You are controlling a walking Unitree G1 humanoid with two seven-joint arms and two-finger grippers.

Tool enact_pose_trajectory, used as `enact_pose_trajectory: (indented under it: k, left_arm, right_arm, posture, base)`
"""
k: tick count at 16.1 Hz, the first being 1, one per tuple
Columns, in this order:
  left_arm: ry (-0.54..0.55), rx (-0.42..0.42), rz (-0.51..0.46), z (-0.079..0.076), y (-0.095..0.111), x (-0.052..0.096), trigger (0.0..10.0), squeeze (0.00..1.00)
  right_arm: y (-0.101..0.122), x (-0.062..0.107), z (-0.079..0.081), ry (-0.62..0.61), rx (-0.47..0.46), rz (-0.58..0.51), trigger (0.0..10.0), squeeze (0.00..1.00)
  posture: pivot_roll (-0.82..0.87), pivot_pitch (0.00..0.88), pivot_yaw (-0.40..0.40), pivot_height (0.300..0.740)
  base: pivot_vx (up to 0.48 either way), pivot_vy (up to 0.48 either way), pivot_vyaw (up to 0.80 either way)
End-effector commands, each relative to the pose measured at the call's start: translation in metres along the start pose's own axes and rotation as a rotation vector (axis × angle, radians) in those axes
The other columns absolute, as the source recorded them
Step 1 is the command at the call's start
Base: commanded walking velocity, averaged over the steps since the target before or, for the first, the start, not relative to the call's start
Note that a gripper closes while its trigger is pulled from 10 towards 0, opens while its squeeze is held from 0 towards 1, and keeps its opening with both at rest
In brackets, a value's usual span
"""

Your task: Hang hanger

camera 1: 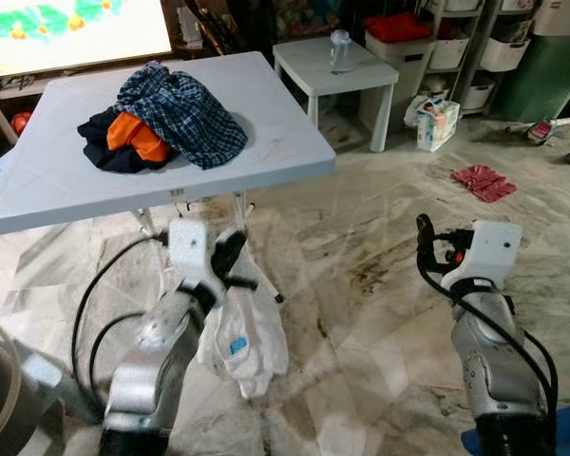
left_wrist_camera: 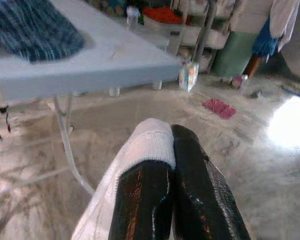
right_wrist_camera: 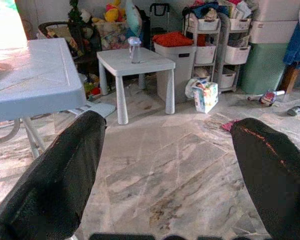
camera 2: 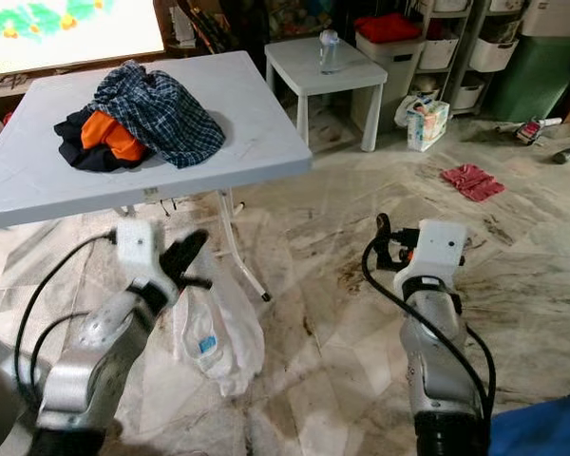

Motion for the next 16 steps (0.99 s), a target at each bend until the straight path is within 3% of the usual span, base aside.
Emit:
enact_pose_trajectory:
  k: [1, 6, 12, 16]
  left_arm:
    - [-0.006, -0.003, -0.029, -0.001, 0.007, 0.002, 10.0, 0.0]
    - [-0.004, 0.028, 0.009, -0.001, -0.005, 0.002, 10.0, 0.0]
    - [-0.025, 0.062, 0.038, -0.008, -0.014, 0.001, 10.0, 0.0]
    - [-0.063, 0.043, 0.031, -0.012, -0.01, -0.002, 10.0, 0.0]
  right_arm:
    - [0.001, 0.007, -0.01, -0.028, 0.009, 0.003, 10.0, 0.0]
    - [-0.008, 0.021, -0.012, -0.013, 0.037, 0.042, 10.0, 0.0]
    - [-0.017, 0.023, -0.013, -0.034, 0.021, 0.065, 10.0, 0.0]
    - [-0.019, 0.025, -0.003, -0.031, 0.007, 0.069, 10.0, 0.0]
  posture:
    - [-0.01, 0.0, 0.036, 0.74]
    - [-0.03, 0.005, 0.008, 0.74]
    - [-0.03, 0.0, 0.026, 0.74]
    - [-0.03, 0.0, 0.033, 0.74]
  base:
    - [0.0, 0.0, -0.8]
    - [0.0, 0.121, -0.8]
    - [0.0, 0.453, -0.8]
    - [0.0, 0.48, -0.8]
Point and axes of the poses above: a point about 5 cm out from each wrist's last joint towards the gripper, its own x axis pointing back from the gripper into the wrist, its own y axis along the axis of the wrist's last joint, z = x × y, the point moved 5 cm from there along -x, pointing out of the wrist towards the gripper, and after that the axes turned 2 degrees about -x, right-handed, at the moved point
